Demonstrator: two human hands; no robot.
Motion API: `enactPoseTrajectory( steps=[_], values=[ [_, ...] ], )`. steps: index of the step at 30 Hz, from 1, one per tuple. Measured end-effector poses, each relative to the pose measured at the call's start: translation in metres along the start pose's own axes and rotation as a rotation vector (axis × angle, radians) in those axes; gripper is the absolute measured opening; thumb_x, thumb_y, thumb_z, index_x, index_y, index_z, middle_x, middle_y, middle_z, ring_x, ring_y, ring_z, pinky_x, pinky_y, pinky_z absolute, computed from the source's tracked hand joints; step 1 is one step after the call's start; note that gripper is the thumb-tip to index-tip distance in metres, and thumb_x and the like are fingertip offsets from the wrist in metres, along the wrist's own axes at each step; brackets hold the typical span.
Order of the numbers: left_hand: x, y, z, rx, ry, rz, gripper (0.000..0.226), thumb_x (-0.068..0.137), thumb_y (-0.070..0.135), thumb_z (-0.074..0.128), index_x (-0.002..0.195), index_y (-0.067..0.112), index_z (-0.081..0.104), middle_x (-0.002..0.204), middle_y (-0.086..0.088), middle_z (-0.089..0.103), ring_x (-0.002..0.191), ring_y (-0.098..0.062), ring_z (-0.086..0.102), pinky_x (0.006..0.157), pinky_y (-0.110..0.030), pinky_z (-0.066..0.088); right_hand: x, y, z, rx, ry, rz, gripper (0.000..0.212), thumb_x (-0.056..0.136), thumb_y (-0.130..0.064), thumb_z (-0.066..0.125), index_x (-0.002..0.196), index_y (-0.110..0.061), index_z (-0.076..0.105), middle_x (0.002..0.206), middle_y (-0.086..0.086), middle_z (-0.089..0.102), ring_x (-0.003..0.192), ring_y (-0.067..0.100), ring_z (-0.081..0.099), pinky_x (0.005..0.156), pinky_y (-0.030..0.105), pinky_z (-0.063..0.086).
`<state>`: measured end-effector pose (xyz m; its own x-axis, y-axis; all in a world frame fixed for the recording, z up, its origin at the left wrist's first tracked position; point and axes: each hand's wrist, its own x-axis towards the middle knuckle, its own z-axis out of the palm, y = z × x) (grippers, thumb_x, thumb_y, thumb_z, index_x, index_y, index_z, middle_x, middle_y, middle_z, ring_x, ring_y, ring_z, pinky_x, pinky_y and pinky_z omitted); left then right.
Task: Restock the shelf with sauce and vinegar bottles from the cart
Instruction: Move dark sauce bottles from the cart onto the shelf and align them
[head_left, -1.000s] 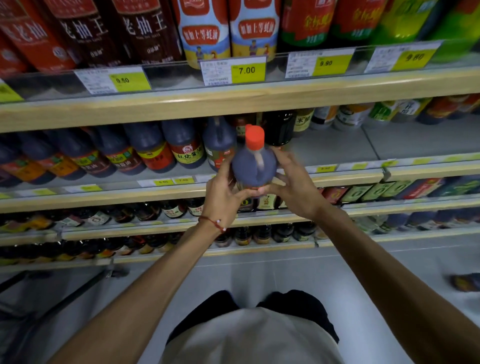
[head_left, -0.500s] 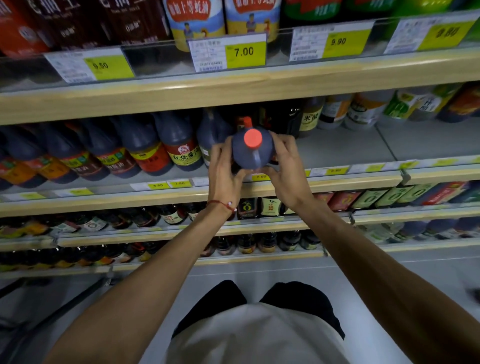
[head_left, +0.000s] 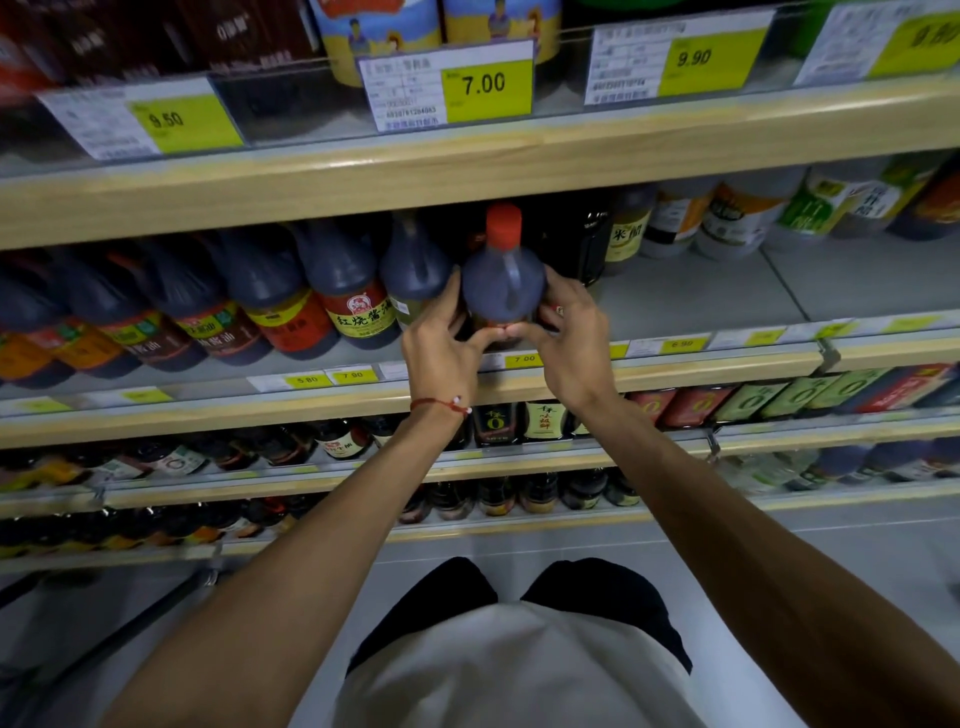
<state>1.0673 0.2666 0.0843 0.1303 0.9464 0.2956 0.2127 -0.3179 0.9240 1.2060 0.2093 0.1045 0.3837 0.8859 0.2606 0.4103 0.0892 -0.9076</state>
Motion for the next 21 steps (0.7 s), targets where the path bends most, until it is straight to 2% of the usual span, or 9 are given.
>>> enactPoseTrajectory(
  steps=[4,8,10,12,14,16,18,19,21],
  values=[
    [0.001,-0.008,0.007,-0.041,0.058,-0.005,0.083,0.070,0.005,0.089,0.145,0.004,0.053,0.137,-0.008,0.064,0.129,-0.019,0.060,0.105,-0.047,0.053,0.000,-0.005,-0.001,0.041,0.047,0.033,0.072,0.078,-0.008,0.088,0.144,-0.012,0.060,0.124,0.004,0.059,0.114,0.015,0.067,0.100,0.028,0.057],
    [0.002,-0.007,0.014,-0.195,0.096,-0.124,0.075,0.071,0.004,0.087,0.140,0.004,0.057,0.125,0.008,0.066,0.120,-0.012,0.062,0.106,-0.052,0.051,0.005,-0.008,0.000,0.076,0.067,0.077,0.063,0.078,-0.006,0.088,0.136,-0.004,0.064,0.125,0.008,0.068,0.111,0.011,0.067,0.101,0.026,0.055],
    [0.003,-0.007,0.016,-0.172,0.103,-0.125,0.072,0.071,0.013,0.089,0.138,0.015,0.060,0.116,0.015,0.069,0.114,-0.008,0.063,0.104,-0.051,0.053,0.007,-0.009,0.001,0.073,0.070,0.083,0.060,0.080,-0.005,0.086,0.136,-0.002,0.064,0.127,0.010,0.069,0.111,0.009,0.067,0.100,0.018,0.053],
    [0.003,-0.008,0.018,-0.120,0.110,-0.114,0.076,0.070,0.026,0.088,0.138,0.030,0.055,0.099,0.026,0.069,0.103,-0.004,0.064,0.101,-0.047,0.055,0.008,-0.008,0.002,0.051,0.069,0.074,0.058,0.083,-0.007,0.084,0.138,-0.006,0.064,0.128,0.010,0.067,0.114,0.011,0.066,0.101,0.018,0.053],
    [0.001,-0.008,0.018,-0.059,0.141,-0.102,0.071,0.071,0.027,0.088,0.136,0.025,0.060,0.105,0.024,0.071,0.105,-0.005,0.068,0.101,-0.044,0.055,0.006,-0.005,0.003,0.026,0.066,0.060,0.057,0.087,-0.009,0.082,0.140,-0.010,0.063,0.126,0.006,0.063,0.117,0.013,0.065,0.102,0.019,0.053],
    [0.001,-0.008,0.018,-0.044,0.182,-0.088,0.064,0.072,0.021,0.089,0.131,0.013,0.067,0.116,0.007,0.073,0.113,-0.009,0.069,0.103,-0.043,0.055,0.005,-0.002,0.004,0.012,0.071,0.052,0.057,0.088,-0.009,0.080,0.142,-0.011,0.062,0.125,0.003,0.060,0.118,0.014,0.064,0.100,0.016,0.051],
    [-0.001,-0.006,0.018,-0.010,0.215,-0.072,0.059,0.072,0.018,0.090,0.126,0.009,0.070,0.113,-0.002,0.075,0.109,-0.007,0.069,0.101,-0.039,0.056,0.004,-0.001,0.006,0.002,0.091,0.049,0.058,0.088,-0.011,0.081,0.142,-0.011,0.061,0.125,0.004,0.060,0.118,0.015,0.064,0.099,0.017,0.052],
    [-0.002,-0.005,0.018,0.002,0.226,-0.063,0.054,0.072,0.017,0.091,0.122,0.008,0.073,0.107,0.001,0.077,0.103,-0.005,0.070,0.098,-0.037,0.057,0.004,0.000,0.007,-0.005,0.104,0.051,0.059,0.087,-0.013,0.083,0.142,-0.011,0.061,0.127,0.006,0.062,0.118,0.016,0.065,0.099,0.021,0.053],
    [-0.003,-0.004,0.017,-0.014,0.241,-0.063,0.045,0.073,0.015,0.091,0.115,0.006,0.076,0.094,0.023,0.074,0.092,-0.003,0.070,0.093,-0.035,0.059,0.004,-0.002,0.008,-0.014,0.131,0.070,0.061,0.085,-0.019,0.085,0.141,-0.009,0.063,0.131,0.010,0.066,0.118,0.018,0.067,0.098,0.026,0.057]
  ],
)
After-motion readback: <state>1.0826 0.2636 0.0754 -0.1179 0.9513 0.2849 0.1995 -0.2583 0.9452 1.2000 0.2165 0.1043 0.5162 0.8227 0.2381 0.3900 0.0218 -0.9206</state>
